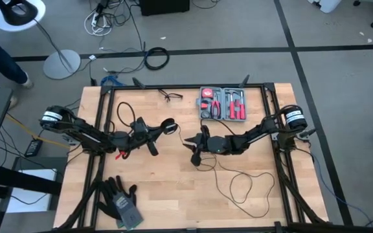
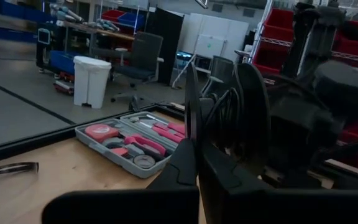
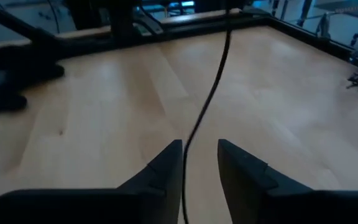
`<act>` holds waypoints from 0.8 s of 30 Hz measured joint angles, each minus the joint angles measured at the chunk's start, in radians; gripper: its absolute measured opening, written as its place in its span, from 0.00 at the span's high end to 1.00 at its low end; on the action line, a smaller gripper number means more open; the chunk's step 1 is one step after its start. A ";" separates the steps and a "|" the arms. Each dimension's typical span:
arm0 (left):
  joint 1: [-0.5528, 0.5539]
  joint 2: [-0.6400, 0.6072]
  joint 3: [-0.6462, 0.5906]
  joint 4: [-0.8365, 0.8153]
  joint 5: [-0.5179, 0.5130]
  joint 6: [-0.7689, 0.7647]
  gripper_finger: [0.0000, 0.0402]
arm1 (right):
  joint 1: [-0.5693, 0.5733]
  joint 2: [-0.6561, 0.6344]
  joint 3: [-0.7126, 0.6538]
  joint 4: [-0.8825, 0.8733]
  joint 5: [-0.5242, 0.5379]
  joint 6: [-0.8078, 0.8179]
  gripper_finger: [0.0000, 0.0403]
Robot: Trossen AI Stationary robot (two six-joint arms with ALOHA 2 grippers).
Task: Coil cords
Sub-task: Coil the black wire onto the spool
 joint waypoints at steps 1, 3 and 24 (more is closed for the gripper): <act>0.000 0.000 0.000 -0.001 0.000 0.001 1.00 | -0.002 0.000 0.002 0.009 -0.005 0.001 0.75; 0.001 0.000 0.000 0.000 0.000 0.001 1.00 | -0.004 0.000 0.002 0.028 -0.013 -0.005 0.75; 0.006 0.000 0.047 -0.011 -0.016 0.026 1.00 | -0.039 -0.001 0.011 -0.008 -0.013 -0.001 1.00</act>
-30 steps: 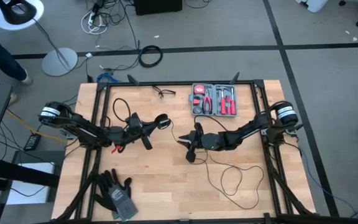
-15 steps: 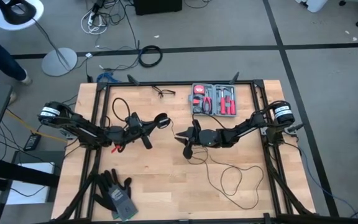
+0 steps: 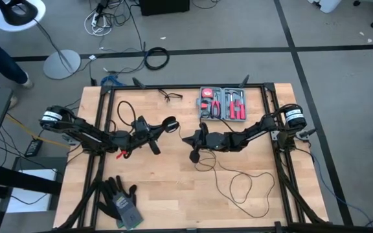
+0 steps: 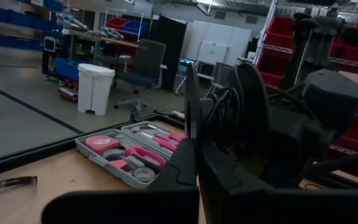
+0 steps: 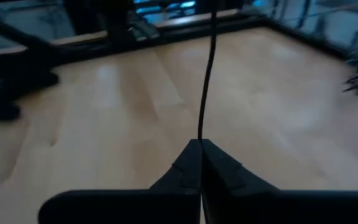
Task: Coil cords
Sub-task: Coil the black wire onto the spool
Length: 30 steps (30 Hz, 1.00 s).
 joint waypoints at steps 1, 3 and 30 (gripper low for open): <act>0.000 0.000 0.000 0.000 0.000 0.000 1.00 | 0.000 0.000 0.000 0.001 0.019 0.000 1.00; 0.000 0.000 0.000 0.000 0.000 -0.004 1.00 | 0.000 0.000 0.000 -0.003 0.042 0.001 1.00; 0.026 0.122 0.234 -0.378 -0.086 -0.049 1.00 | -0.019 -0.001 0.296 -0.487 -0.101 -0.043 1.00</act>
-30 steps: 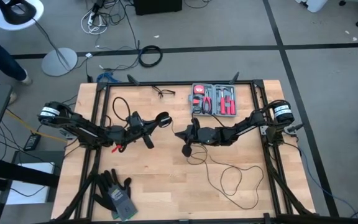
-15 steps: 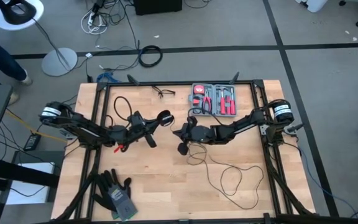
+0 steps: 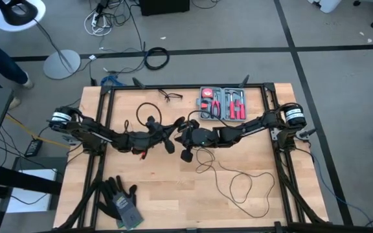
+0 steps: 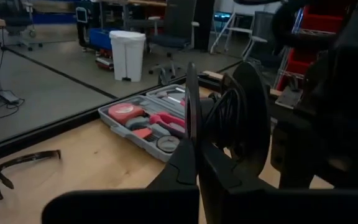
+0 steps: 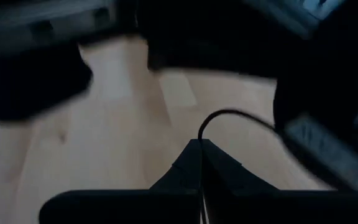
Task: Coil cords
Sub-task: Coil the black wire onto the spool
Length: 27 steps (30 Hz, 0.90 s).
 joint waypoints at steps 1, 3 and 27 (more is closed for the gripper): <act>0.000 -0.003 -0.002 0.001 0.000 0.000 1.00 | 0.000 0.000 0.000 -0.025 0.006 0.007 1.00; -0.001 -0.007 -0.003 0.007 0.000 0.000 1.00 | 0.000 0.000 -0.003 -0.056 0.033 0.020 1.00; -0.008 -0.134 -0.003 -0.091 0.036 0.045 1.00 | 0.034 0.000 -0.165 0.111 0.174 0.110 1.00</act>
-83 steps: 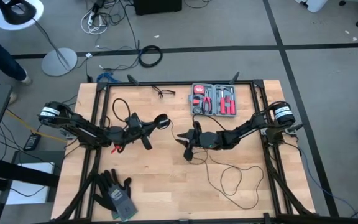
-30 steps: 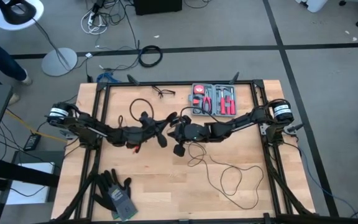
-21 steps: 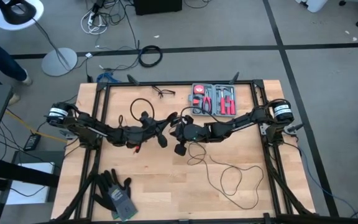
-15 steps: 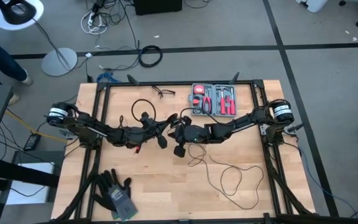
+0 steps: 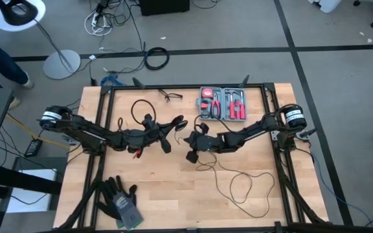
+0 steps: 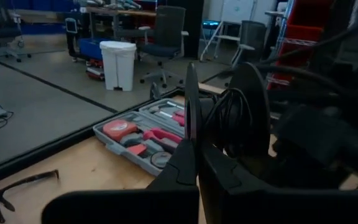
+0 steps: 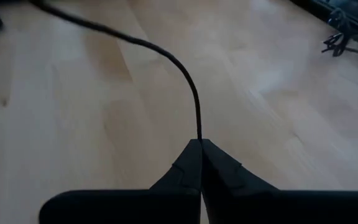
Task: Coil cords
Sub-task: Coil the black wire onto the spool
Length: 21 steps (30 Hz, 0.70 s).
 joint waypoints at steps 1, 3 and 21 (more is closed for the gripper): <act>0.000 0.000 0.000 -0.005 0.005 0.001 1.00 | 0.000 0.000 -0.015 0.036 0.000 0.006 1.00; 0.000 -0.001 0.000 -0.011 0.012 0.001 1.00 | -0.002 0.000 -0.034 0.060 0.002 0.012 1.00; -0.004 -0.012 0.000 -0.278 0.107 -0.127 1.00 | -0.066 -0.164 -0.012 -0.179 0.097 0.020 1.00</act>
